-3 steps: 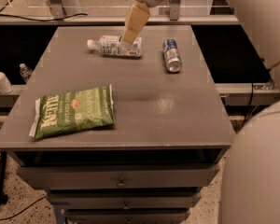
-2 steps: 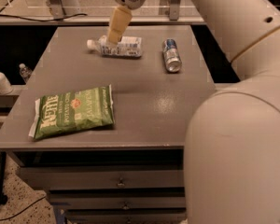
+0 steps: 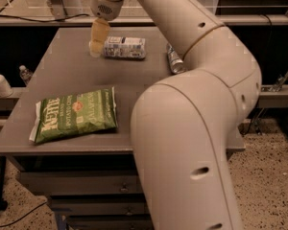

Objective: Place blue plastic bottle upright

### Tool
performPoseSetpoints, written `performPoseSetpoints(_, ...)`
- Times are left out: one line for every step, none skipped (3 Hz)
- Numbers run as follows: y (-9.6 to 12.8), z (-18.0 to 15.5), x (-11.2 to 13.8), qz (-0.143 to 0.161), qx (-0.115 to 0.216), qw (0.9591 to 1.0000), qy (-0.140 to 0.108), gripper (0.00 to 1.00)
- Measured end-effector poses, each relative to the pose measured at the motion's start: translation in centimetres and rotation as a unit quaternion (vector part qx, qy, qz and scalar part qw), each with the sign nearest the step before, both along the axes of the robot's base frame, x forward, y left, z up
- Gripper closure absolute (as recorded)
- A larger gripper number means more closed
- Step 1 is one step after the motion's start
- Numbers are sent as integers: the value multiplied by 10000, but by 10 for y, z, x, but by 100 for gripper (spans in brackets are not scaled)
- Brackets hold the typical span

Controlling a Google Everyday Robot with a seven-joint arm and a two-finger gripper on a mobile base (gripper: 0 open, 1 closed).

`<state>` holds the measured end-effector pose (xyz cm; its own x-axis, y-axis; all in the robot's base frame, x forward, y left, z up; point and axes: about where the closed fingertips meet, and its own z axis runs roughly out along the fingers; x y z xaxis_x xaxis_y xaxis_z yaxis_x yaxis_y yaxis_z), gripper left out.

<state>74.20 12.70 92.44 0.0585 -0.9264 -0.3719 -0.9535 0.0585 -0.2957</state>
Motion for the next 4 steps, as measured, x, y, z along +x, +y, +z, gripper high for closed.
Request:
performPoseSetpoints(3, -27, 19, -125, -265, 9996, 24, 0)
performPoseSetpoints(-4, -44, 36, -228, -388, 9990, 36, 0)
performPoseSetpoints(-10, -55, 45, -264, -417, 9987, 105, 0)
performPoseSetpoints(-6, -62, 47, -202, -426, 9987, 194, 17)
